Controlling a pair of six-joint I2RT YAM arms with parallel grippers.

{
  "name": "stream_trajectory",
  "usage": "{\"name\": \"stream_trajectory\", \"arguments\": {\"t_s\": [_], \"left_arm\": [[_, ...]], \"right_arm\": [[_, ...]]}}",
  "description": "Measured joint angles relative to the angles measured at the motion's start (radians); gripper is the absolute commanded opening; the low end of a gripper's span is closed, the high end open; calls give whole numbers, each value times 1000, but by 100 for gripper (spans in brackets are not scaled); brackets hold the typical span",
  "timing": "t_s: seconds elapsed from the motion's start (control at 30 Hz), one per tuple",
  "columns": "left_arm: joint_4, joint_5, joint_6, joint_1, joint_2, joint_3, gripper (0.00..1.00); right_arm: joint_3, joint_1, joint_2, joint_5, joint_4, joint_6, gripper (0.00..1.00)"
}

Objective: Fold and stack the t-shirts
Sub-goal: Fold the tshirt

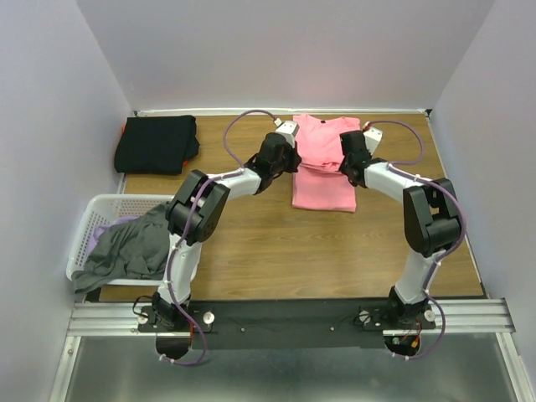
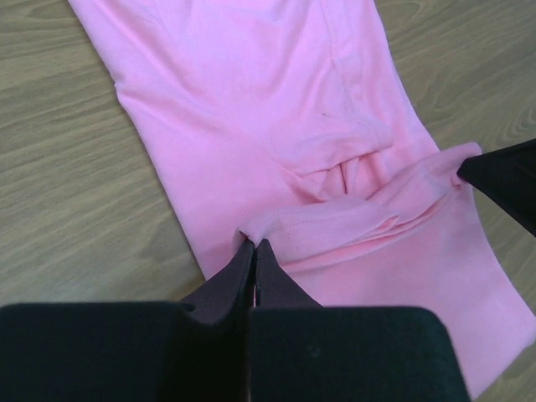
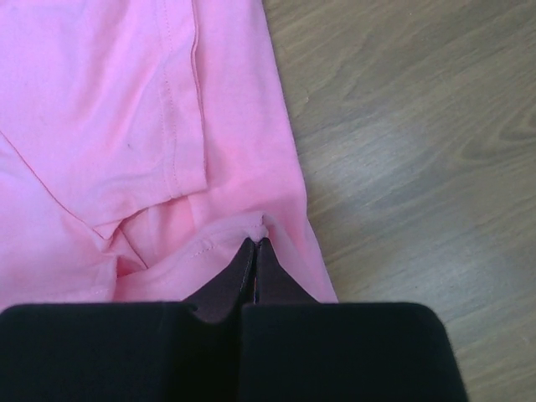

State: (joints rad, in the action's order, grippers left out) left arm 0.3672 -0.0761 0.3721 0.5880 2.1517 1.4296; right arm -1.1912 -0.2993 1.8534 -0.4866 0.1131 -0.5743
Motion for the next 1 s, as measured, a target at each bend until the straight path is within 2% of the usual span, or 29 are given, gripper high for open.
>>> {"name": "stream_trajectory", "arguments": {"t_s": [0.03, 0.07, 0.1, 0.13, 0.2, 0.33, 0.43, 0.6, 0.8, 1.0], "left_arm": [[-11, -8, -3, -5, 17, 22, 30], [-18, -12, -5, -11, 29, 39, 55], [-26, -15, -4, -16, 37, 50, 62], [-35, -19, -11, -24, 43, 61, 72], [-58, -23, -13, -35, 44, 79, 78], [-71, -23, -19, -52, 42, 103, 81], [-81, -23, -27, -55, 29, 92, 81], [-89, -23, -34, -49, -80, -49, 81], [-34, -23, -35, -31, -225, -302, 81], [17, -26, -17, 10, -258, -448, 80]], "right_arm": [[-6, 1, 6, 3, 0, 0, 7], [-12, 2, 10, 6, 0, 0, 22], [-18, 5, 11, 9, 0, 1, 32], [-23, 7, 13, 12, 0, 2, 53], [-41, 16, 16, 24, -1, 12, 65], [-75, 30, 18, 48, -10, 24, 78], [-71, 33, 8, 64, -12, 29, 79], [26, 33, -84, 114, -20, 28, 79], [245, 33, -270, 163, -19, 14, 79], [424, 33, -431, 189, -14, -5, 77]]}}
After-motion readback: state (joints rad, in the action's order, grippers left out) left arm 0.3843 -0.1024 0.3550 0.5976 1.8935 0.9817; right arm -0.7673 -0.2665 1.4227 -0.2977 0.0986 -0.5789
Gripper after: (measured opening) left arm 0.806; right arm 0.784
